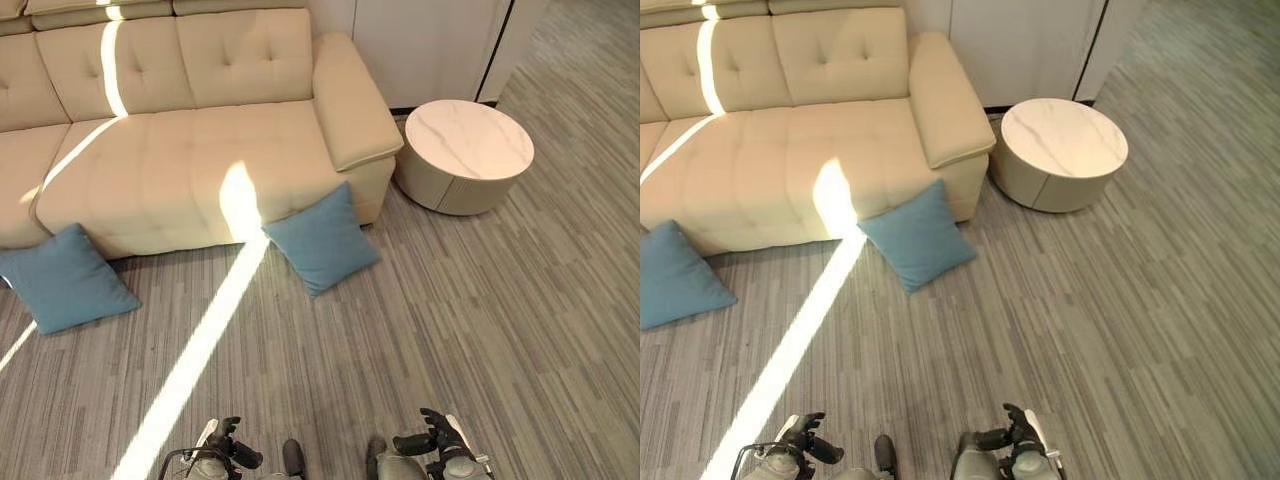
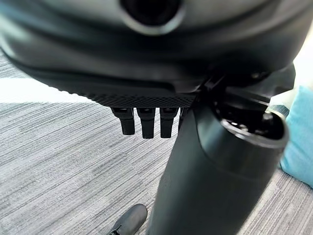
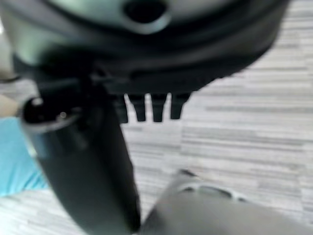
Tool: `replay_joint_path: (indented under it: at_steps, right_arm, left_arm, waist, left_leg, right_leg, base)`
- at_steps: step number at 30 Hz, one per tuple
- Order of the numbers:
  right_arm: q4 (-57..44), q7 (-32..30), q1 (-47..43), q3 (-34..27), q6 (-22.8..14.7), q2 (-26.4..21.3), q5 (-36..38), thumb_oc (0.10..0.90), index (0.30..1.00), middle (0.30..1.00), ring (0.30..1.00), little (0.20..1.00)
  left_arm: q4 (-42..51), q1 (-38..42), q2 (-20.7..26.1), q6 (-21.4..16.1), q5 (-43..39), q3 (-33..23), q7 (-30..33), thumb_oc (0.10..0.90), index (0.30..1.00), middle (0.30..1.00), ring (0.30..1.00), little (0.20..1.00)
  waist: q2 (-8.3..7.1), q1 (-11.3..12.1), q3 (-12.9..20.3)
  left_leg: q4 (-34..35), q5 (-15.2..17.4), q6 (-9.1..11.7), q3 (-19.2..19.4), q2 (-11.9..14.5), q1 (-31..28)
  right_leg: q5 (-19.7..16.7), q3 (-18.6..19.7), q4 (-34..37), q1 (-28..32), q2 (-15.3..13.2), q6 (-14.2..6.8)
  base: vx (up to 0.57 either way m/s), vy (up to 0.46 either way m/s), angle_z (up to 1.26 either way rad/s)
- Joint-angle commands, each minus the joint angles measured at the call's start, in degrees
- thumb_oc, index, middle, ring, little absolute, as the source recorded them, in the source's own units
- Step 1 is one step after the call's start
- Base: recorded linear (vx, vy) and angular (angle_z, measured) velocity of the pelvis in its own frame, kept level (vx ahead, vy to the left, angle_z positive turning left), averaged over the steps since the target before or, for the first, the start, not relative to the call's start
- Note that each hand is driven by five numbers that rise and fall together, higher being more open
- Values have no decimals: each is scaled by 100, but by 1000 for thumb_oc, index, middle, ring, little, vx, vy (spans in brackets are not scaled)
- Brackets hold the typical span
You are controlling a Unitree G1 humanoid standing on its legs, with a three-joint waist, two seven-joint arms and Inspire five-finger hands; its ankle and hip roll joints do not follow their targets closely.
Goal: Pick up all the scattered cushions and arrange them neatly on the sofa.
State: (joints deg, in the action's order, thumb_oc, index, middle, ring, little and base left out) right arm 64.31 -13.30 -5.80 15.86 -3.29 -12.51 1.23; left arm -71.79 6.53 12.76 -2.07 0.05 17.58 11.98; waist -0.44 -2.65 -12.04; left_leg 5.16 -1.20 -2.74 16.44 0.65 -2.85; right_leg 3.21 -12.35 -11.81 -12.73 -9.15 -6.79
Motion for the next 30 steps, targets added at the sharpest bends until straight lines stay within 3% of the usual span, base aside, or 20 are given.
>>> replay_joint_path:
  at_steps: [1,4,6,8,10,12,14,15,16,18,19,21,26,27,30]
  right_arm:
    - [176,-140,180,199,9,-145,-195,800,900,900,900,900]
    - [228,-148,253,191,-18,-132,-174,800,900,900,900,900]
    - [334,-147,264,146,-62,-141,-77,800,900,900,900,900]
    - [374,-165,209,140,-80,-161,-31,800,900,900,900,900]
    - [384,-201,171,132,-83,-190,4,800,900,900,900,900]
    - [478,-220,-39,77,-140,-395,85,800,900,900,900,900]
    - [546,-201,-33,61,-142,-395,118,800,900,900,900,900]
    - [546,-201,-31,62,-143,-394,118,800,900,900,900,900]
    - [579,-214,-21,78,-142,-404,117,800,900,900,900,900]
    - [605,-217,15,86,-149,-415,110,800,900,900,900,900]
    - [605,-217,18,87,-149,-416,110,800,900,900,900,900]
    - [639,-210,20,83,-132,-413,148,800,900,900,900,900]
    - [673,-154,101,114,-121,-327,26,800,900,900,900,900]
    - [629,260,192,-118,-69,-369,538,800,900,900,900,900]
    - [692,152,171,-75,-102,-551,111,800,900,900,900,900]
  left_arm:
    - [13,45,-40,-178,18,-111,97,800,900,900,900,900]
    - [57,40,-87,-227,-65,-105,101,800,900,900,900,900]
    - [216,72,-147,-293,-293,-104,35,800,900,900,900,900]
    - [313,166,-172,-303,-366,-41,17,800,900,900,900,900]
    - [378,224,-190,-297,-413,18,12,800,900,900,900,900]
    - [351,206,-192,-283,-353,62,-36,800,900,900,900,900]
    - [308,138,-223,-279,-351,63,-54,800,900,900,900,900]
    - [308,136,-223,-279,-351,64,-54,800,900,900,900,900]
    - [262,106,-237,-269,-316,83,-54,800,900,900,900,900]
    - [209,65,-246,-245,-269,72,-69,800,900,900,900,900]
    - [209,61,-247,-245,-268,72,-69,800,900,900,900,900]
    - [202,17,-239,-269,-305,55,-98,800,900,900,900,900]
    - [139,-147,-222,-225,-350,-132,-151,800,900,900,900,900]
    - [124,-169,-165,-234,-378,-192,-222,800,900,900,900,900]
    - [172,-161,10,-242,-275,-234,-305,800,900,900,900,900]
  waist:
    - [-13,-43,35]
    - [-23,-80,103]
    - [-14,-94,116]
    - [-64,-62,-19]
    - [-144,9,-161]
    - [-200,127,-188]
    - [-212,228,-138]
    - [-220,230,-143]
    - [-192,259,-104]
    - [-118,311,-64]
    - [-126,311,-70]
    - [-47,438,-56]
    - [-118,589,125]
    - [-176,584,159]
    - [-280,647,189]
  left_leg:
    - [-504,873,205,-919,-106,-267]
    - [-520,903,296,-967,-19,-307]
    - [-1076,803,530,-963,158,-129]
    - [-2151,403,715,-1023,308,417]
    - [-3003,65,751,-1126,375,873]
    - [-3323,46,697,-1115,391,1224]
    - [-2746,341,565,-1112,198,1476]
    - [-2726,336,562,-1106,189,1455]
    - [-2272,336,539,-1060,152,1558]
    - [-1538,103,552,-1030,115,1509]
    - [-1497,84,552,-1026,103,1476]
    - [-1067,-357,628,-991,6,1786]
    - [-1130,-221,451,-1085,-95,1676]
    - [-1139,-144,411,-1039,-108,1591]
    - [-1101,103,207,-1037,-176,1305]
  right_leg:
    - [-467,6,946,358,278,-25]
    - [-440,83,1037,494,372,82]
    - [-314,46,1108,715,462,224]
    - [-215,31,1177,906,502,379]
    - [-117,58,1229,1074,528,535]
    - [-39,47,1300,1242,537,601]
    - [35,70,1429,1450,573,542]
    - [36,72,1433,1462,564,538]
    - [78,41,1493,1533,608,503]
    - [155,54,1551,1672,718,469]
    - [159,55,1554,1687,708,466]
    - [311,212,1603,1947,900,468]
    - [564,412,1394,2231,848,403]
    - [593,447,1252,2248,781,360]
    - [368,405,-25,1750,564,83]
  base:
    - [145,-100,0]
    - [202,-176,-1]
    - [191,-253,18]
    - [83,-237,36]
    - [93,-207,18]
    - [166,-156,1]
    - [270,-64,7]
    - [281,-20,13]
    - [181,8,7]
    - [223,22,-6]
    - [222,13,-9]
    - [327,40,2]
    - [310,113,-40]
    - [291,127,-45]
    - [205,114,-34]
